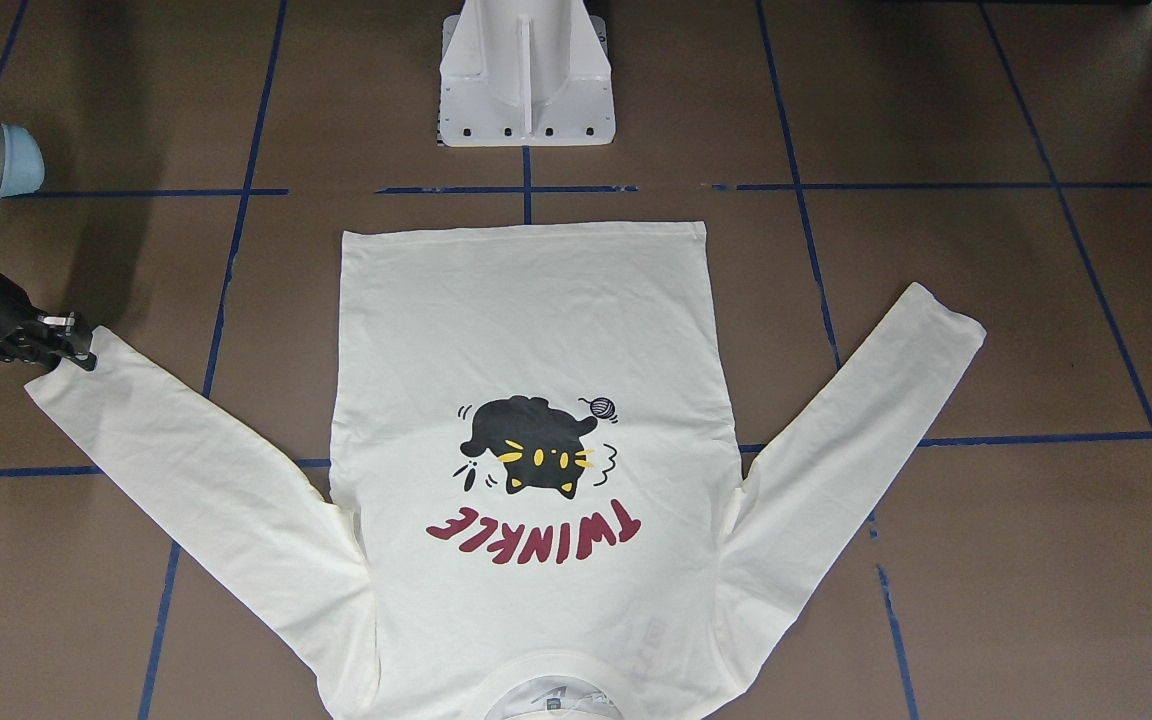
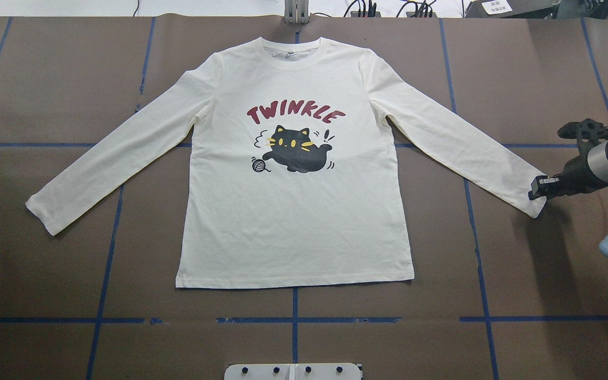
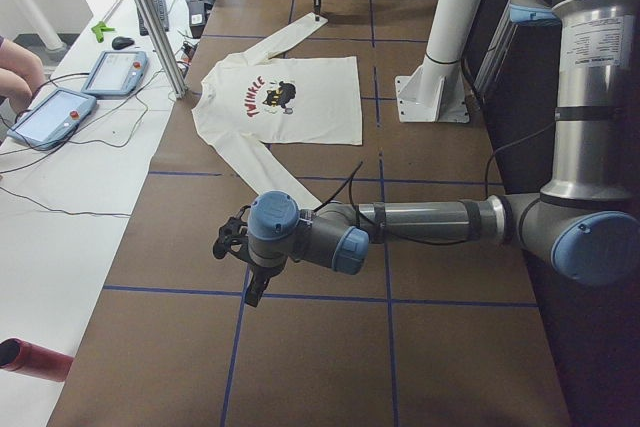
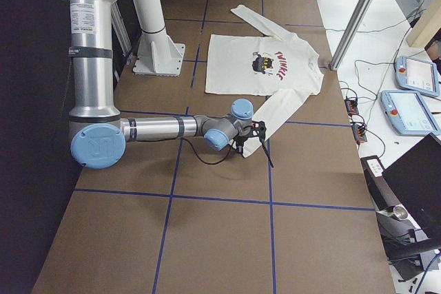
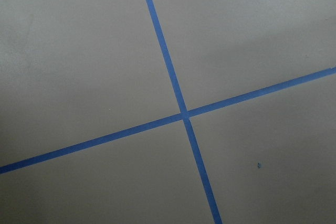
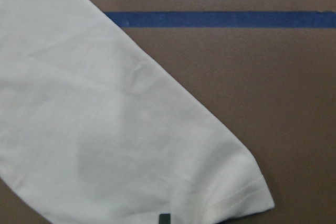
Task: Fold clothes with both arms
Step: 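Grasp the sleeve cuff with the right gripper, then fold the held sleeve across the shirt chest with the right gripper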
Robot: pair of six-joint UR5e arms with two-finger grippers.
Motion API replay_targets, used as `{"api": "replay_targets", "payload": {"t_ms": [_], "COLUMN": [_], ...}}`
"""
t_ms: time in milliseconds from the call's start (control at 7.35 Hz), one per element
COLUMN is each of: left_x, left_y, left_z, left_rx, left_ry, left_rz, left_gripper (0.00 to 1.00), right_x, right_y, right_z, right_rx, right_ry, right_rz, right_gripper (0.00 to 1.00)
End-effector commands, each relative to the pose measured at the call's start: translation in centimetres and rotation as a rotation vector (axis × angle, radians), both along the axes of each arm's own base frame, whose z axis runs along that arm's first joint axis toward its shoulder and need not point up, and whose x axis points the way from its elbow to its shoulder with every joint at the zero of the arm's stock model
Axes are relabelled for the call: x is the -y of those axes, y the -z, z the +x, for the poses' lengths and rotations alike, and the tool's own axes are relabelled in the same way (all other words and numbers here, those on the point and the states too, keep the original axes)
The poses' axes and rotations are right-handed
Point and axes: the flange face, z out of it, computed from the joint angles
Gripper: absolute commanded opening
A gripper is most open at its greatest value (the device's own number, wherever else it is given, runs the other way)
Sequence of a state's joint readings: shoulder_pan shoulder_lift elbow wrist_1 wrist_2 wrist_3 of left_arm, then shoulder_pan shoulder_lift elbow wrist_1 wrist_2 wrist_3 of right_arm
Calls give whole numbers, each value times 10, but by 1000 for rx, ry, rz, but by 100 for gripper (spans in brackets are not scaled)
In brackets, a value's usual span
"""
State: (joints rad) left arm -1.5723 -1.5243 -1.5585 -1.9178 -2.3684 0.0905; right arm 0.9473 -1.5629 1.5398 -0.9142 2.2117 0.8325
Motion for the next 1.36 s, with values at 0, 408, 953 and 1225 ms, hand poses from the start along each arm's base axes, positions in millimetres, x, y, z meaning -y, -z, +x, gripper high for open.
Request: {"api": "replay_targets", "payload": {"t_ms": [0,408,953,1225], "left_x": [0,0,-1,-1], "left_y": [-1,-1,-7,-13], "left_z": [0,0,0,0], "left_rx": [0,0,0,0], "left_ry": [0,0,0,0], "left_rz": [-1,-3,-12,-21], "left_gripper": [100,100,100,100], "right_x": [18,72,206,257], "right_y": [25,111,397,527], "right_z": [-12,-31,-107,-171], "right_rx": [13,90,160,188], "right_ry": [1,-12,7,52], "right_rz": [12,82,69,72], "right_gripper": [0,0,0,0]}}
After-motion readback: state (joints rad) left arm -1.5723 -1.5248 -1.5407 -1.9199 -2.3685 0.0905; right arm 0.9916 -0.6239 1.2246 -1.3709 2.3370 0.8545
